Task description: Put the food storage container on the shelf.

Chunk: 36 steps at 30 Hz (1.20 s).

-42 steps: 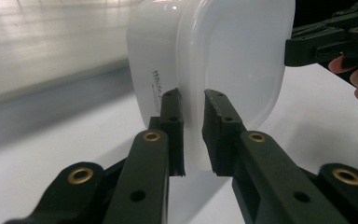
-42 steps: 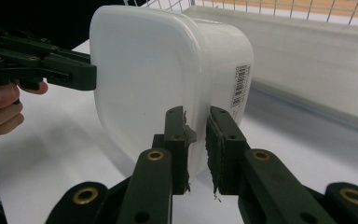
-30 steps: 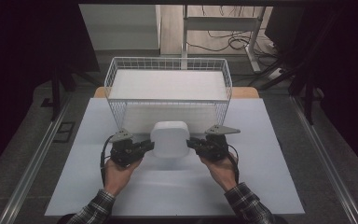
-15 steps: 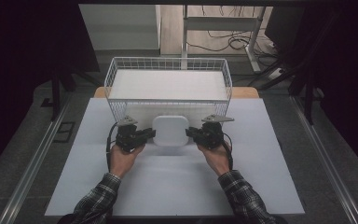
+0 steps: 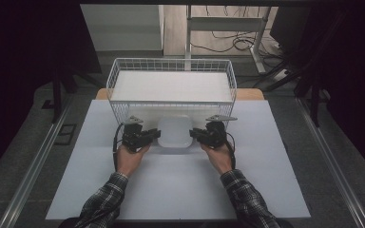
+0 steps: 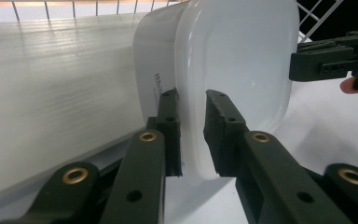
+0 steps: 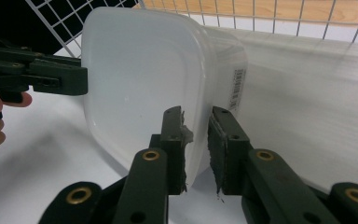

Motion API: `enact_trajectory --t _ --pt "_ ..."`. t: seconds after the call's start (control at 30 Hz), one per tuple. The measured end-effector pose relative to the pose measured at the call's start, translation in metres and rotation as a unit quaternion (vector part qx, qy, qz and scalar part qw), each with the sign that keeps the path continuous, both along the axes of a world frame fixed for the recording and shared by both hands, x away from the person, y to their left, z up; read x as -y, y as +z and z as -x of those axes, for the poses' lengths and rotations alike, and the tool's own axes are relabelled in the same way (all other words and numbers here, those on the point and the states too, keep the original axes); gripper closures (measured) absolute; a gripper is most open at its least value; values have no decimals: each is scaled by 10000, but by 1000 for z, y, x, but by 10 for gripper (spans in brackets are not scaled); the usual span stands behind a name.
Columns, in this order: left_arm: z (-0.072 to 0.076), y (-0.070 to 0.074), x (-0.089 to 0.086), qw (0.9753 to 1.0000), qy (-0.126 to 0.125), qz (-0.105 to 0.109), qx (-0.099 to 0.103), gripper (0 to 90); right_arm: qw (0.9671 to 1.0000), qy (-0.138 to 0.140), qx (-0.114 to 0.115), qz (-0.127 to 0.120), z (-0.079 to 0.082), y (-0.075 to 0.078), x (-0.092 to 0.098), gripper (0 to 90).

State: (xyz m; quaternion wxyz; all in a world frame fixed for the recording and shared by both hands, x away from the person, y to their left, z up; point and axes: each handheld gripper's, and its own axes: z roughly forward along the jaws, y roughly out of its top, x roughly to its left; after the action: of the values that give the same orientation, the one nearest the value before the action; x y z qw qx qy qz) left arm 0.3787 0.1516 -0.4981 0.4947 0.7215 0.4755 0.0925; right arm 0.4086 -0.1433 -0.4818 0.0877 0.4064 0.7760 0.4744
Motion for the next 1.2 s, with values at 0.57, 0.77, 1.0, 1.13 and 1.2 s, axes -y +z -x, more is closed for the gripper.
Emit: enact_trajectory --t 0.57,0.77,1.0,1.13,1.2 --pt "-18 2 6 9981 353 -298 410 620 9979 -331 470 300 -16 3 -15 659" --pt "-16 4 9 9971 410 -311 561 588 9969 -348 602 358 -17 6 -17 695" --pt "-2 6 4 9975 285 -99 633 458 9973 -161 633 341 -9 10 -10 752" --pt "7 4 1 9981 124 -58 594 352 9978 46 600 283 0 10 -6 801" --pt "14 4 -1 9984 12 -20 570 318 9980 179 578 181 3 10 -4 823"
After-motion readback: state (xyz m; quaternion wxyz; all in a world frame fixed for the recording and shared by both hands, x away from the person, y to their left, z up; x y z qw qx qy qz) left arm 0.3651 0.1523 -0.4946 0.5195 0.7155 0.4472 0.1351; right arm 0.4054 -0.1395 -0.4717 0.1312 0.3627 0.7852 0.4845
